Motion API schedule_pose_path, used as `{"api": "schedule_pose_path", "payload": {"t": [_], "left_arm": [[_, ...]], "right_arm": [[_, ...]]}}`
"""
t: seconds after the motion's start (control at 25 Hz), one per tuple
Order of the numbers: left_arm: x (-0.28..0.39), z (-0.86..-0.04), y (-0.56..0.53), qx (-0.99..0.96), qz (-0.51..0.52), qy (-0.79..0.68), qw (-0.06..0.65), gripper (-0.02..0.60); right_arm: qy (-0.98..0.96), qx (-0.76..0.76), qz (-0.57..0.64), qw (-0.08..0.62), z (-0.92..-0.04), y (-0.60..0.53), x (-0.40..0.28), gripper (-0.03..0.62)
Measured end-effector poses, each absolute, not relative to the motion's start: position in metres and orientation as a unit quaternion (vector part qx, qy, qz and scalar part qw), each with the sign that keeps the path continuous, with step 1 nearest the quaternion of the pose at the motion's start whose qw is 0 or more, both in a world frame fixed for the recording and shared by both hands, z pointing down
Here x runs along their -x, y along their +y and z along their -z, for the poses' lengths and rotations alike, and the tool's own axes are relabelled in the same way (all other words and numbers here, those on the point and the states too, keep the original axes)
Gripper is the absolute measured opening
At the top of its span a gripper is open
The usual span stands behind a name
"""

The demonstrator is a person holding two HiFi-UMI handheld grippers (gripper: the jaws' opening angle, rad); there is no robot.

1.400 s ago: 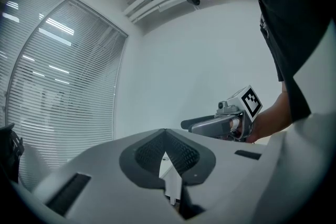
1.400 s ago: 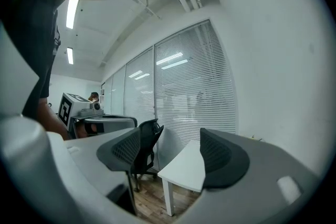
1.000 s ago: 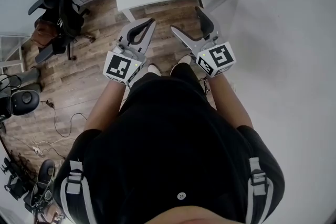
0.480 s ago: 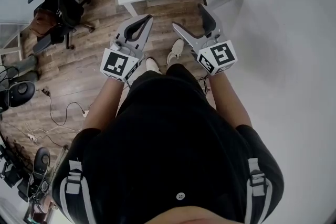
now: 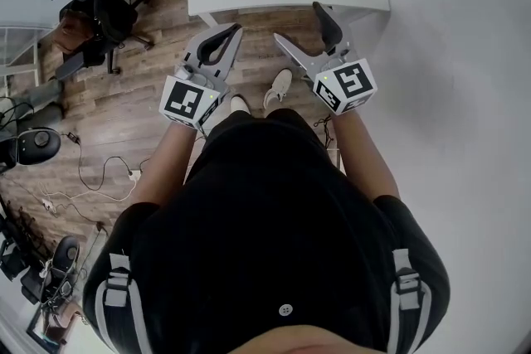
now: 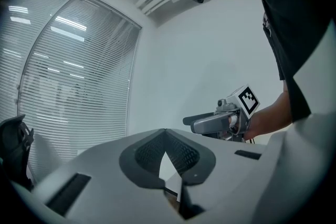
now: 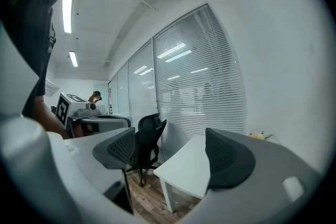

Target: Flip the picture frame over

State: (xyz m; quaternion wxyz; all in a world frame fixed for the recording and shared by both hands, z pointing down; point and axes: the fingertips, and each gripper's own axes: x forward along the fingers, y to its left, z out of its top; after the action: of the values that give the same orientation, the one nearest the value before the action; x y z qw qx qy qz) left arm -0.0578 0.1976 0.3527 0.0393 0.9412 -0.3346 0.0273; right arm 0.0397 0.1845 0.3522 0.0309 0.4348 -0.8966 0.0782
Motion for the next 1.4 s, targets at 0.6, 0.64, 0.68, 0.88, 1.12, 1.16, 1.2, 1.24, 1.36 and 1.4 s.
{"api": "schedule_pose_path", "payload": {"t": [0.6,0.64,0.68,0.88,1.12,1.16,1.2,1.24,1.36,1.4], "left_arm": [[-0.02,-0.342,0.116,-0.936,-0.048,-0.348,0.021,0.003],[-0.026,-0.34,0.112,-0.936,-0.046,-0.349,0.018,0.003],[-0.033,-0.337,0.11,-0.936,-0.043,-0.348,0.016,0.003],[-0.054,-0.333,0.097,-0.933,-0.056,-0.356,-0.001,0.003],[-0.057,-0.332,0.075,-0.93,-0.058,-0.362,-0.002,0.003],[-0.057,-0.335,0.07,-0.93,-0.058,-0.362,0.0,0.003],[-0.056,-0.339,0.066,-0.931,-0.059,-0.361,0.001,0.003],[-0.056,-0.342,0.061,-0.931,-0.06,-0.359,0.001,0.003],[-0.055,-0.346,0.045,-0.936,-0.057,-0.348,0.004,0.003],[-0.054,-0.348,0.038,-0.937,-0.057,-0.345,0.006,0.003]], "right_arm": [[-0.908,-0.411,-0.081,0.015,-0.353,0.096,-0.11,0.417],[-0.909,-0.409,-0.081,0.014,-0.354,0.092,-0.116,0.417],[-0.909,-0.408,-0.083,0.013,-0.354,0.088,-0.12,0.417],[-0.914,-0.397,-0.085,0.009,-0.357,0.074,-0.139,0.417],[-0.913,-0.397,-0.089,0.008,-0.36,0.052,-0.146,0.417],[-0.913,-0.398,-0.09,0.009,-0.361,0.047,-0.145,0.417],[-0.912,-0.4,-0.091,0.01,-0.363,0.043,-0.145,0.417],[-0.911,-0.402,-0.092,0.011,-0.365,0.039,-0.145,0.417],[-0.907,-0.41,-0.097,0.017,-0.374,0.025,-0.14,0.417],[-0.905,-0.414,-0.098,0.02,-0.376,0.02,-0.139,0.417]]}}
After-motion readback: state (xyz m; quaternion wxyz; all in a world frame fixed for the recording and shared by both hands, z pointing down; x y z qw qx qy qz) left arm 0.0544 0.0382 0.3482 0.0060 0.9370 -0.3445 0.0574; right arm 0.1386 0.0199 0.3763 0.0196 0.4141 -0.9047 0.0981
